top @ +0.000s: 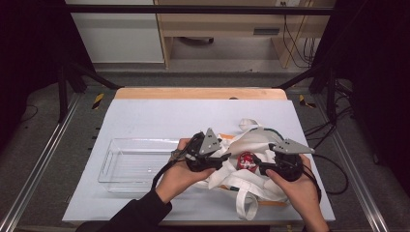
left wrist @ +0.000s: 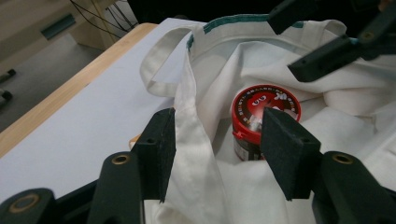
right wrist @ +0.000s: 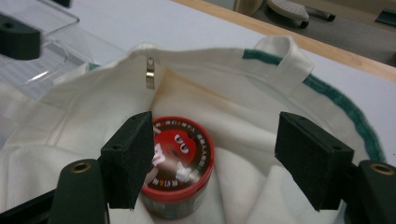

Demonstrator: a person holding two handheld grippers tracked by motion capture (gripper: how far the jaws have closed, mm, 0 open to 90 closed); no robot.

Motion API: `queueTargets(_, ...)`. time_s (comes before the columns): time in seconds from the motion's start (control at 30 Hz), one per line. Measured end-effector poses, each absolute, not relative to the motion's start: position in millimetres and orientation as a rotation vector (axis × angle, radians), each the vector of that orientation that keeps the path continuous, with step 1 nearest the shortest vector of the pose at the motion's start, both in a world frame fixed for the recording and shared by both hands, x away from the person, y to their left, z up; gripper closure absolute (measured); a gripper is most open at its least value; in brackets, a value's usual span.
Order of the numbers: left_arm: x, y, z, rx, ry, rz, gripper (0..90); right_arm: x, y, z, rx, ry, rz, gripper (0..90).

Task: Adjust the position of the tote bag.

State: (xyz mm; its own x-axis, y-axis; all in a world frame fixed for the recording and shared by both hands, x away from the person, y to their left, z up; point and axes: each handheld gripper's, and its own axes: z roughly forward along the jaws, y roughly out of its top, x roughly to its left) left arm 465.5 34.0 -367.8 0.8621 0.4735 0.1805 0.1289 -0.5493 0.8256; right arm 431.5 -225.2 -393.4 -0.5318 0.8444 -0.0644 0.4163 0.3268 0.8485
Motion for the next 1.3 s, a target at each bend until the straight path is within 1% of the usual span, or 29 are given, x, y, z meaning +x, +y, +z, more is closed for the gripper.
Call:
queueTargets(0.17, 491.3, 14.6, -375.5, 2.140, 0.456, 0.432, 43.0, 425.0, -228.6, -399.0, 1.108, 2.099, 1.133, 28.3)
queueTargets(0.33, 508.5, -2.5, -387.8, 2.201, 0.471, 0.451, 42.4, 421.1, -227.2, -402.5, 1.093, 2.125, 1.148, 28.6)
queueTargets(0.4, 514.2, -4.9, -391.0, 2.194, 0.493, 0.435, 42.2, 419.9, -226.4, -403.2, 1.084, 2.136, 1.147, 28.7)
queueTargets(0.5, 519.6, -6.0, -394.0, 2.186, 0.510, 0.426, 45.4, 417.5, -225.1, -405.0, 1.080, 2.140, 1.153, 28.8)
queueTargets(0.6, 520.6, -6.6, -395.5, 2.218, 0.513, 0.421, 49.7, 415.0, -224.9, -406.6, 1.081, 2.144, 1.152, 28.8)
queueTargets(0.7, 521.5, -7.5, -393.2, 2.246, 0.529, 0.423, 49.6, 412.6, -223.5, -408.9, 1.078, 2.150, 1.146, 28.8)
queueTargets(0.83, 523.1, -10.5, -388.8, 2.284, 0.530, 0.435, 51.5, 409.7, -218.9, -412.5, 1.072, 2.167, 1.134, 28.4)
queueTargets(0.9, 523.9, -13.1, -384.2, 2.289, 0.519, 0.429, 54.1, 409.1, -217.3, -414.1, 1.060, 2.174, 1.126, 28.4)
queueTargets(1.03, 525.2, -16.7, -381.3, 2.337, 0.513, 0.445, 56.4, 408.9, -215.6, -415.4, 1.053, 2.183, 1.121, 28.4)
queueTargets(1.2, 528.9, -17.3, -381.7, 2.363, 0.533, 0.430, 66.0, 407.3, -214.8, -416.6, 1.055, 2.186, 1.130, 28.7)
queueTargets(1.3, 529.1, -14.2, -379.7, 2.374, 0.536, 0.435, 74.4, 407.5, -215.0, -417.9, 1.051, 2.195, 1.137, 28.6)
